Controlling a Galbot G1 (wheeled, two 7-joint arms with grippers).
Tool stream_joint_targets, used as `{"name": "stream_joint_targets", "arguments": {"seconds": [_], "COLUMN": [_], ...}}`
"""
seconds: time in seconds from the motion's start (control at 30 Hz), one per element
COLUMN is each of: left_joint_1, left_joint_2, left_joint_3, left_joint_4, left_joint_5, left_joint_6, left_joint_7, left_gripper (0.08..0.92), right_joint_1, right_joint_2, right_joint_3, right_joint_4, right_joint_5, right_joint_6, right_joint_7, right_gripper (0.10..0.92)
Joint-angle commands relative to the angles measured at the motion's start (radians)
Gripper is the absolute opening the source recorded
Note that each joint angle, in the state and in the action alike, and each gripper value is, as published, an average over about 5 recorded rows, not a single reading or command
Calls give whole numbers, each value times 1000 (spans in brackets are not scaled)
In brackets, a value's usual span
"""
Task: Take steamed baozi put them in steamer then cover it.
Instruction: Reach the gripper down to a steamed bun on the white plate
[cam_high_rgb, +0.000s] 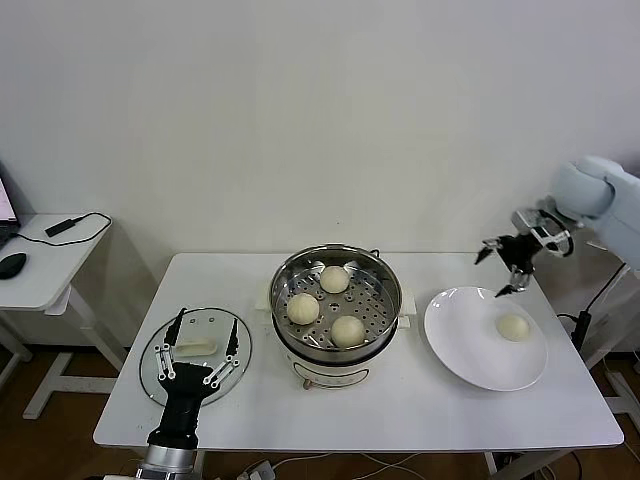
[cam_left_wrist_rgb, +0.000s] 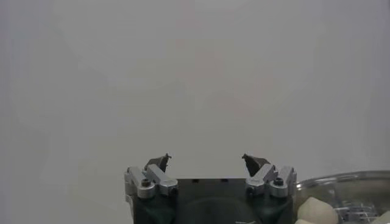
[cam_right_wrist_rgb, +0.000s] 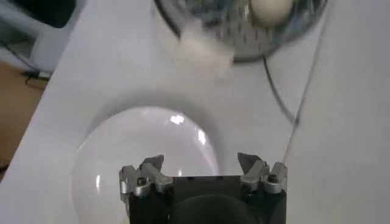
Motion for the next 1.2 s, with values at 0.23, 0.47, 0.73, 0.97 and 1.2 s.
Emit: {"name": "stream_joint_targets", "arguments": {"seconds": [0.23, 0.47, 0.73, 0.97, 1.2], "left_joint_1": [6, 8, 6, 1, -1], "left_joint_2": [-12, -10, -7, -3, -1], "left_joint_3": [-7, -12, -10, -8, -10], "left_joint_4": [1, 7, 15, 19, 21], "left_joint_5": [1, 2, 4, 5, 4], "left_joint_6": [1, -2, -6, -7, -7], "left_joint_7": [0, 0, 1, 2, 3], "left_gripper": [823, 823, 823, 823, 823], "right_joint_1": [-344, -357, -369, -374, -374], "right_joint_2": [43, 92, 135, 169, 189], "right_joint_3": [240, 261, 285, 294, 297], "right_joint_4": [-301, -378, -442, -482, -508], "right_joint_5": [-185, -224, -234, -235, -236], "right_joint_6": [10, 17, 17, 12, 12], "right_joint_7": [90, 104, 142, 160, 172], "right_gripper": [823, 823, 823, 791, 724]}}
